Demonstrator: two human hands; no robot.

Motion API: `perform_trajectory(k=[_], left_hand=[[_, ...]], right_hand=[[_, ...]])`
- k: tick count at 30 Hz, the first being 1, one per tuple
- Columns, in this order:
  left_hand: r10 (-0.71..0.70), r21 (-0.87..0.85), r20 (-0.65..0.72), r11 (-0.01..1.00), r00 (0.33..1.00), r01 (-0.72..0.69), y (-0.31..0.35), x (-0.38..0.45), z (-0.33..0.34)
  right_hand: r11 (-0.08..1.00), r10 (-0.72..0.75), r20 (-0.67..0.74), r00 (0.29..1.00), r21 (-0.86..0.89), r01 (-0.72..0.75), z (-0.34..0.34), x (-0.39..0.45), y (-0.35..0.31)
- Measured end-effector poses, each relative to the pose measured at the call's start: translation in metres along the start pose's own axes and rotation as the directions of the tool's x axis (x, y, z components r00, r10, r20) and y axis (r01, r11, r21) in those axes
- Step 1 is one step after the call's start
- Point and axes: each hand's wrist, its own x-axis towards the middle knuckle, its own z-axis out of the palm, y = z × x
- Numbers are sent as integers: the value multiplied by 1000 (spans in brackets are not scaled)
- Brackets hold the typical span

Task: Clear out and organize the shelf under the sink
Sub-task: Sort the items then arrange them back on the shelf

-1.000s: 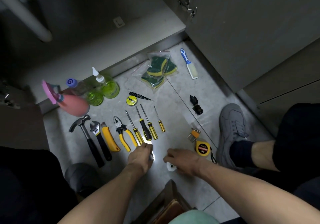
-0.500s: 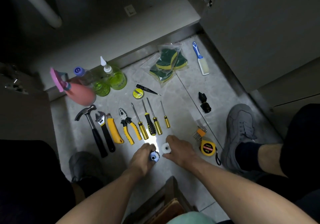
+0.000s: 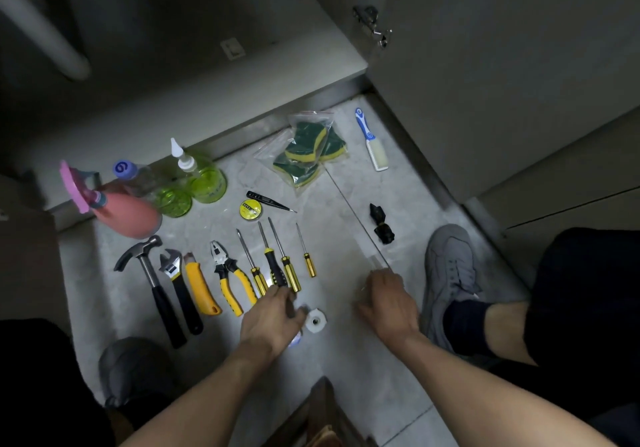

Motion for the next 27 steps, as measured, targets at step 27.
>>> perform_trajectory(k=[27], left_hand=[[-241,-63,-243,970,940,233,-12,161,-108]], right_hand=[[934,-190,-58,980,296,199,9,77,-44]])
